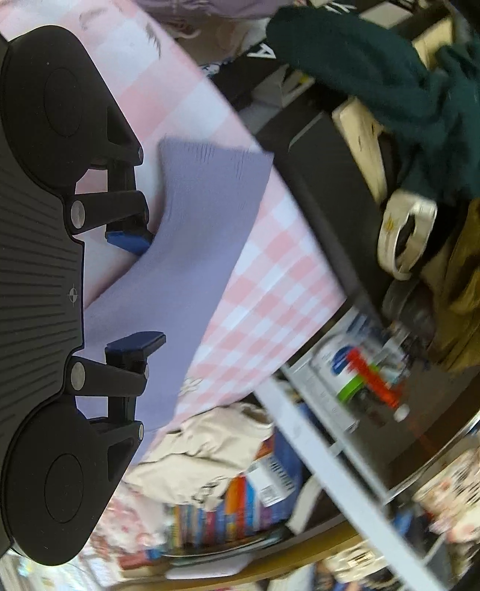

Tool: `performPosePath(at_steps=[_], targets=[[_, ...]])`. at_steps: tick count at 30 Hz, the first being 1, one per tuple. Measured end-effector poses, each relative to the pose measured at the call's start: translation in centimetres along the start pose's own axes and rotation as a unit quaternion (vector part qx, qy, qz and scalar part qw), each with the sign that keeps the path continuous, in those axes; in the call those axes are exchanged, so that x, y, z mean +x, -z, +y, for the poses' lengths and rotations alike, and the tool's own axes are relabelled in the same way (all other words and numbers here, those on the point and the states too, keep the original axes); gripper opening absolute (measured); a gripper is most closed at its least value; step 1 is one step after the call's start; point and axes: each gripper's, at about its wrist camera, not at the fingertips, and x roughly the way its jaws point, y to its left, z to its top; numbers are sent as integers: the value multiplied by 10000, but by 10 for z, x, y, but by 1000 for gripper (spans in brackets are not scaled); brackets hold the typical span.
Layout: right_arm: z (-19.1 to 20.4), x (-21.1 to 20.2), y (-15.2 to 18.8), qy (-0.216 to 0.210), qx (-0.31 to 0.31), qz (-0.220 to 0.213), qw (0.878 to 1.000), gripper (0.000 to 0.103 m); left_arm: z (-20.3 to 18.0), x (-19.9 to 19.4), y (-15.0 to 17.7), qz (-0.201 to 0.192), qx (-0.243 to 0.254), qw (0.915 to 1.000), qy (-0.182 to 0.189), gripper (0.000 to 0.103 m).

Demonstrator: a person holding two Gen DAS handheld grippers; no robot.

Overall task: Fold clothes
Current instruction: 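Move the left gripper to the lavender sleeve cuff and grasp it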

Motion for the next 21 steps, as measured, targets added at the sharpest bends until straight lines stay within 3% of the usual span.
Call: performPosePath(at_steps=[3, 10, 12, 15, 18, 21], targets=[[-3, 0, 0, 18, 58, 12, 10000, 103, 6, -3, -2, -37, -123, 9999, 0, 44], [-8, 1, 0, 31, 70, 7, 10000, 103, 26, -6, -3, -171, -1019, 9944, 199, 41], [-10, 1, 0, 35, 73, 6, 10000, 103, 29, -6, -2, -229, -1244, 9918, 190, 36], [-12, 2, 0, 40, 78, 4, 10000, 103, 36, -4, 0, -277, -1552, 9874, 108, 17], [-16, 3, -2, 24, 63, -1, 10000, 103, 42, -4, 1, -302, -1701, 9849, 70, 5], [-22, 8, -5, -26, 18, -10, 10000, 103, 43, -4, 3, -360, -1693, 9849, 48, 4]])
